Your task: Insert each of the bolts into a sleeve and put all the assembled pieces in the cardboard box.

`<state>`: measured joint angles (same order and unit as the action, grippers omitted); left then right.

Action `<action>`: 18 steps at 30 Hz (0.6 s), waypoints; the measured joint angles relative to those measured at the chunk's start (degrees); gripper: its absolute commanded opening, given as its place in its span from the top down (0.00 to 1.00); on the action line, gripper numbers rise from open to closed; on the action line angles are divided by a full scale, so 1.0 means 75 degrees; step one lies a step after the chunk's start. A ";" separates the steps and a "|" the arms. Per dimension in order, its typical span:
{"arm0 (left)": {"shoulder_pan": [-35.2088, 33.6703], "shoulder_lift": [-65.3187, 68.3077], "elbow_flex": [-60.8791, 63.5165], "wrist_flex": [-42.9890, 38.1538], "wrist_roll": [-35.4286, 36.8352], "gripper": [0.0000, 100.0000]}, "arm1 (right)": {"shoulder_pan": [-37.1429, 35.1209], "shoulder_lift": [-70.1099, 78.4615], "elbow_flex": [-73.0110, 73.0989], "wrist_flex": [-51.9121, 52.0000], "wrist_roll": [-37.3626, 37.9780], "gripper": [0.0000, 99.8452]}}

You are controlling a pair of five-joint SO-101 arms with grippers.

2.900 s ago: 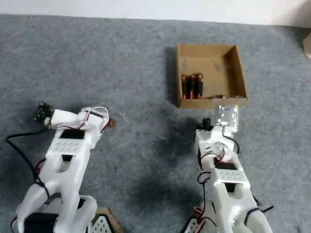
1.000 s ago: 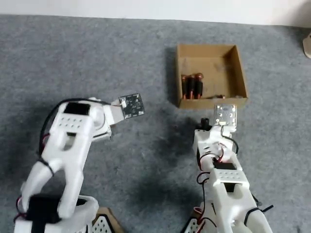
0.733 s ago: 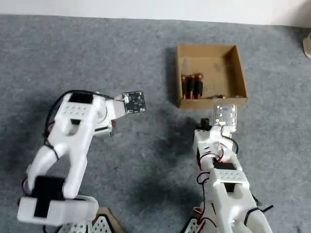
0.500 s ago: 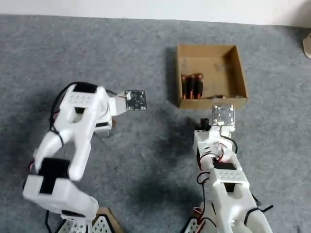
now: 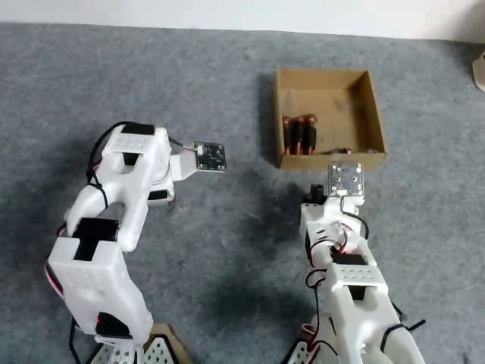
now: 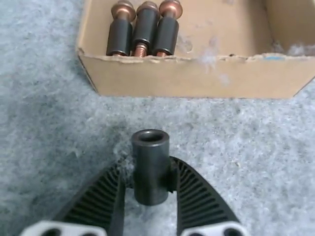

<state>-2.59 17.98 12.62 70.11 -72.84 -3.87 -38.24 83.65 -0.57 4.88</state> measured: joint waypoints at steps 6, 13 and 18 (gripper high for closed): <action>0.0000 0.0012 -0.0223 0.0047 0.1981 1.00 | 0.0000 0.0000 0.0000 0.0000 0.0000 0.99; 0.0094 -0.1571 -0.0293 0.0070 0.5943 1.00 | 0.0000 0.0000 0.0000 0.0000 0.0000 0.99; 0.0656 -0.2708 -0.0094 0.0070 0.8064 1.00 | -0.0082 0.0000 0.0000 0.0000 0.0000 0.99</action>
<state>2.33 -2.33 11.91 70.64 -12.35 -4.48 -38.24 83.65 -0.57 4.88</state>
